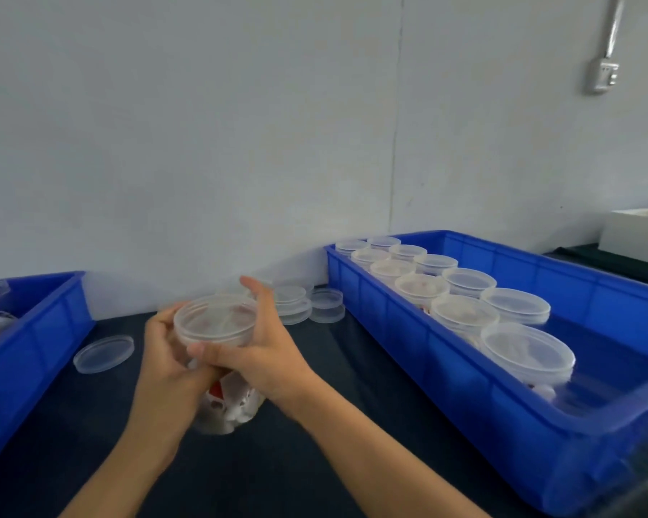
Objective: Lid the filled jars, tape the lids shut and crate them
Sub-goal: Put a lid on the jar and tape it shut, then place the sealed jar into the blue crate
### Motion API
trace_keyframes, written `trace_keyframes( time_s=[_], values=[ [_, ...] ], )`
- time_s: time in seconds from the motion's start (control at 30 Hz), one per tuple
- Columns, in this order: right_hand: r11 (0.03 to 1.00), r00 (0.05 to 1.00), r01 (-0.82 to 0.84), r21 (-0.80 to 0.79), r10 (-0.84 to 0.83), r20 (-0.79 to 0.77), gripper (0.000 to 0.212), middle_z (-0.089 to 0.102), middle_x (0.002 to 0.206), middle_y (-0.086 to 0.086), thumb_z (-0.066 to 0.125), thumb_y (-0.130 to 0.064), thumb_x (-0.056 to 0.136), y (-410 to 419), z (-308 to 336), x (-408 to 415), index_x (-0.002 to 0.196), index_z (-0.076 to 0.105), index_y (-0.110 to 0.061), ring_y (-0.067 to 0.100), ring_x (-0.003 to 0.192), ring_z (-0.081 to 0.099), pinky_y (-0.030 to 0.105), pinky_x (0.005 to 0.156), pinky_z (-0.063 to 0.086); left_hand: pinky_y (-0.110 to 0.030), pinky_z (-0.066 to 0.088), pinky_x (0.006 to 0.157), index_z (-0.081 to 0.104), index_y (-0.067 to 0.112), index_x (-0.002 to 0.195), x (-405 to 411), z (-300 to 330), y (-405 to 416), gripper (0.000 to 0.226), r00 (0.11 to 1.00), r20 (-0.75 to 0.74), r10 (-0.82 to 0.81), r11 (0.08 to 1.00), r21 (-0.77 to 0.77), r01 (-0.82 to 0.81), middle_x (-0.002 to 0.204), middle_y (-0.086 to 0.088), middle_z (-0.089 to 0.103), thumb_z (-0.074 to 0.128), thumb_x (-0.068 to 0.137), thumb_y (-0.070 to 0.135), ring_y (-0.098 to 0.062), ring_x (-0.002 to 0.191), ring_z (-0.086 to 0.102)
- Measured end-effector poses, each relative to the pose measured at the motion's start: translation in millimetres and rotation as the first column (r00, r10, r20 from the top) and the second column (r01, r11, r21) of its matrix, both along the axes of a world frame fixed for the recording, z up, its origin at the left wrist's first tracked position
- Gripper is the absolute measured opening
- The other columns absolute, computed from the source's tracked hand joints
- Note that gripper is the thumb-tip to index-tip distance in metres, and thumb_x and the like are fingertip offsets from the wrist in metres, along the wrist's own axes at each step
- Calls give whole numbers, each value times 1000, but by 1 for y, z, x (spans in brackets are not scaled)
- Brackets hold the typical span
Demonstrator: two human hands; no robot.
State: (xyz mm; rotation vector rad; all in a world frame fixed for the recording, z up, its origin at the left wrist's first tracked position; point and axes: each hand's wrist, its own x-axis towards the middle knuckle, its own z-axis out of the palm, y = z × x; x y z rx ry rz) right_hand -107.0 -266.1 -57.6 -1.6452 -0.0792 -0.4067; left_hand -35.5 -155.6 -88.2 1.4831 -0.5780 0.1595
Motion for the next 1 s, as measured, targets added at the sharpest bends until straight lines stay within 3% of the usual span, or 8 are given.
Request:
trace_keyframes(
  time_s=[0.17,0.37,0.5,0.57,0.7,0.83,0.93,1.0],
  values=[
    [995,995,99,20,-99,-3,94,51,130,2,84,-12,72,-18,4,-23,144,25,-29,12,117,53,15,86,49,-19,53,67,46,42,106,-26,3,-17,60,998,49,-38,996,83,34,100,30,62,80,59,27,11,89,63],
    [969,969,247,-29,-246,27,98,46,133,1,88,-17,67,-43,13,-53,143,28,-29,16,123,47,14,83,45,-24,49,73,46,35,120,-52,25,-44,76,992,117,-48,949,316,9,119,5,60,83,55,45,0,93,59],
    [941,939,337,-32,-334,79,97,50,129,1,88,-18,67,-61,28,-78,143,30,-29,18,120,50,23,90,50,-38,54,86,47,33,113,-74,48,-66,79,984,131,-117,950,304,73,109,10,61,73,42,55,-8,97,62],
    [915,912,401,-56,-393,114,95,53,126,3,89,-18,65,-72,39,-93,141,33,-29,19,117,53,31,94,51,-32,54,79,46,35,108,-89,58,-79,69,977,139,-159,953,280,116,102,18,59,82,50,47,-1,93,61],
    [830,824,549,-100,-516,235,88,53,117,1,88,-19,66,-99,62,-127,136,37,-30,11,104,57,7,71,48,-25,52,74,43,33,113,-119,81,-115,66,948,226,-222,952,263,160,98,22,58,75,56,45,5,89,58],
    [702,702,696,-152,-622,346,92,48,125,3,87,-26,62,-130,82,-159,137,33,-32,16,111,52,18,77,48,-22,51,82,41,23,132,-144,101,-155,76,895,253,-368,922,225,316,104,25,52,79,67,32,4,96,56],
    [599,616,780,-182,-682,393,93,44,128,2,86,-25,64,-157,87,-176,139,31,-31,12,111,48,9,70,42,-23,49,91,36,21,141,-155,104,-188,74,849,247,-467,880,222,419,124,14,51,76,79,16,-7,108,57],
    [521,561,826,-215,-725,399,94,43,131,3,86,-20,66,-174,85,-184,141,30,-28,14,115,46,13,77,41,-15,45,89,32,17,146,-162,100,-210,76,828,236,-508,855,255,452,137,1,47,73,82,12,-6,106,55]
  ],
)
